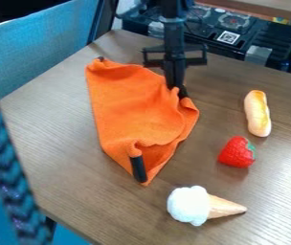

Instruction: Unfold the cloth from right to left

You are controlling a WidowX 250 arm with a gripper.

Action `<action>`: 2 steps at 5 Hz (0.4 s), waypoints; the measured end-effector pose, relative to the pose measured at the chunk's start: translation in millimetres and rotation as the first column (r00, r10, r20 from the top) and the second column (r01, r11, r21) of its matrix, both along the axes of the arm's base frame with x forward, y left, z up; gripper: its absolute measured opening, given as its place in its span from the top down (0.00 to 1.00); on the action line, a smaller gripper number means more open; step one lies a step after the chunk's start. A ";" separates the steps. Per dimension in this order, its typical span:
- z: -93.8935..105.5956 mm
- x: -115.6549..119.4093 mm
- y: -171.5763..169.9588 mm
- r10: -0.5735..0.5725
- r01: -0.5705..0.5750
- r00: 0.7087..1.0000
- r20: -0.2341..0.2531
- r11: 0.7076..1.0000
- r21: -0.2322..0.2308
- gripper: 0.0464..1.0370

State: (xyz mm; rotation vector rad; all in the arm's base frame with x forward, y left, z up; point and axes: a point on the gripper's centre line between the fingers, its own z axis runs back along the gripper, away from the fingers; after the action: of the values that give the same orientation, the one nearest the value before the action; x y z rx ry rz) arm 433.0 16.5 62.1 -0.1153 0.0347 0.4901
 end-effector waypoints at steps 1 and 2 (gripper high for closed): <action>19.6 -13.0 15.4 0.014 -0.013 1.000 0.009 0.999 -0.052 0.99; 22.3 -30.6 39.3 0.055 -0.056 0.998 -0.010 0.996 -0.072 0.99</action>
State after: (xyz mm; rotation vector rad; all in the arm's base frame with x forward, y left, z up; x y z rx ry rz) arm 402.4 55.8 84.4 -0.1857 0.0574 0.5448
